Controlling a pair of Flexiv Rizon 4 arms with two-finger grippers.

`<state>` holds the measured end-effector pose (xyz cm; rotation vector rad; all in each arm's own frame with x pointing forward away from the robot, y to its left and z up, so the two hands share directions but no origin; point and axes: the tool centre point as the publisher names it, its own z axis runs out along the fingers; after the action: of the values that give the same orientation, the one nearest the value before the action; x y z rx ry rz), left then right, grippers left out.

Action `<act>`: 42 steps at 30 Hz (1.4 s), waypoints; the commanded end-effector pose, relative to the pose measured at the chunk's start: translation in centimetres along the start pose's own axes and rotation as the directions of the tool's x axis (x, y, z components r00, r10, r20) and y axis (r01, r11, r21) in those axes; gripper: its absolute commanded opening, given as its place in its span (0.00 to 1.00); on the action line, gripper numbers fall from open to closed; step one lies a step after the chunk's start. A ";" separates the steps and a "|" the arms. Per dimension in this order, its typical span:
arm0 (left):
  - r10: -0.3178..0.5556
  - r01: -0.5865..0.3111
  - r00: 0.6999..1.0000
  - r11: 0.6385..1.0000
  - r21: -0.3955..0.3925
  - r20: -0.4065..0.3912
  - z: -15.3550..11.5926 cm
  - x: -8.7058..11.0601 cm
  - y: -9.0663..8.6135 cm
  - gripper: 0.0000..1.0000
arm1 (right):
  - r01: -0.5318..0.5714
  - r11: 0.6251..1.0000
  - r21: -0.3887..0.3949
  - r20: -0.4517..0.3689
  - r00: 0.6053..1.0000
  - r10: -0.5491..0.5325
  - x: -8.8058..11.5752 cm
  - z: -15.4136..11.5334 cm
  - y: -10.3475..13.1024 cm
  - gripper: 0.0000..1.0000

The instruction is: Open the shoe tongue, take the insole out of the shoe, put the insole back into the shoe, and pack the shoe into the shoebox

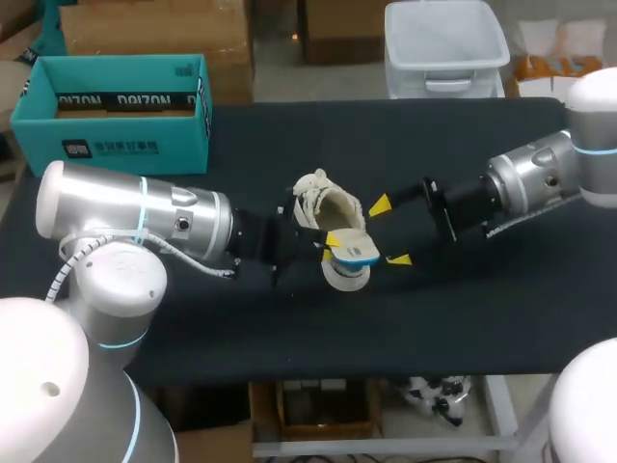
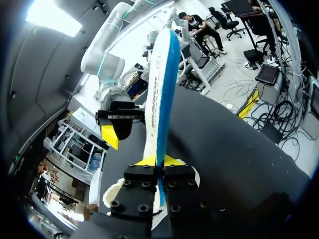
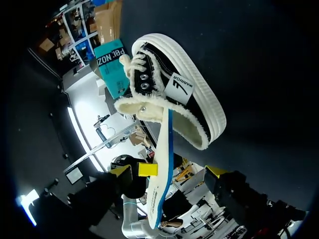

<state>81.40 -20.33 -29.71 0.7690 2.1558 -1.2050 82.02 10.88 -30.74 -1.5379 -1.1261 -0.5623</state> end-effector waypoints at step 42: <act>0.172 -0.166 0.970 0.985 0.049 -0.170 0.5 -0.7 0.8 0.00 | -0.072 0.997 -0.015 -0.071 0.995 0.070 -1.1 2.9 1.1 0.48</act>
<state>81.86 -20.10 -29.77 1.0775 2.1514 -1.1245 81.76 12.98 -32.41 -1.5663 -1.0182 -0.5692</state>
